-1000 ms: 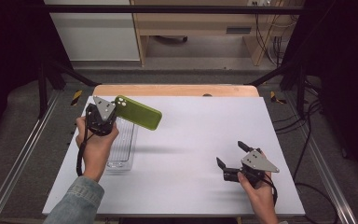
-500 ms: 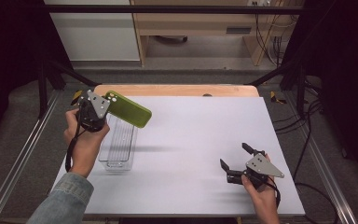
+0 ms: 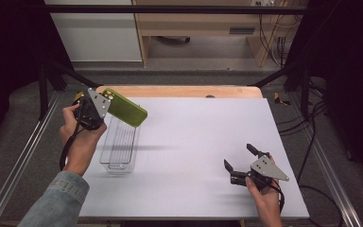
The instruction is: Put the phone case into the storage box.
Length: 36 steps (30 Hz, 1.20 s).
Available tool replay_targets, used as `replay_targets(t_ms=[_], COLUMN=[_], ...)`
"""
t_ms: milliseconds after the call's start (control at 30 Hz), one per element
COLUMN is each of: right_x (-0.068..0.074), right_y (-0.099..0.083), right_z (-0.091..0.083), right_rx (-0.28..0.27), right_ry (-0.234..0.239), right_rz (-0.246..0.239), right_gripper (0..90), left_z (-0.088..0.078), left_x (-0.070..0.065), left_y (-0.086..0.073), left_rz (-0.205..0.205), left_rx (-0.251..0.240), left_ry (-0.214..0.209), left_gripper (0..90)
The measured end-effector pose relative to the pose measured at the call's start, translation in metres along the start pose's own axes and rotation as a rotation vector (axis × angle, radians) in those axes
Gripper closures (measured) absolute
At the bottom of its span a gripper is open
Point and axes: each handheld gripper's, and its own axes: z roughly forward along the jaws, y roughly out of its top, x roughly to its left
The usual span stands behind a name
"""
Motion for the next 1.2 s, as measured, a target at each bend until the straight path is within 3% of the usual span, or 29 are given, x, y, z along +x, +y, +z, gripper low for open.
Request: replay_targets(t_ms=[100,300,533,1000,1200], right_x=[-0.001,-0.001,0.000,-0.001,-0.001], right_y=[0.000,0.000,-0.001,0.000,0.000], right_z=[-0.001,0.000,0.001,0.000,0.000], right_rx=[-0.014,-0.017,-0.024,-0.028,-0.026], right_ry=[-0.014,-0.011,-0.030,-0.036,-0.043], right_rz=[0.012,0.012,0.016,0.028,0.032], right_gripper=[3.5,3.5,3.4,3.2,3.1], left_z=[-0.001,0.000,0.008,0.016,0.016], left_x=[0.003,0.009,0.012,0.012,0.017], left_y=[-0.002,-0.003,-0.003,-0.017,-0.017], left_rz=[0.035,0.054,0.108,0.131,0.105], left_rx=[0.006,0.003,0.002,0.019,0.009], left_ry=[0.009,0.033,0.063,0.086,0.080], left_gripper=[88.0,88.0,88.0,88.0,88.0])
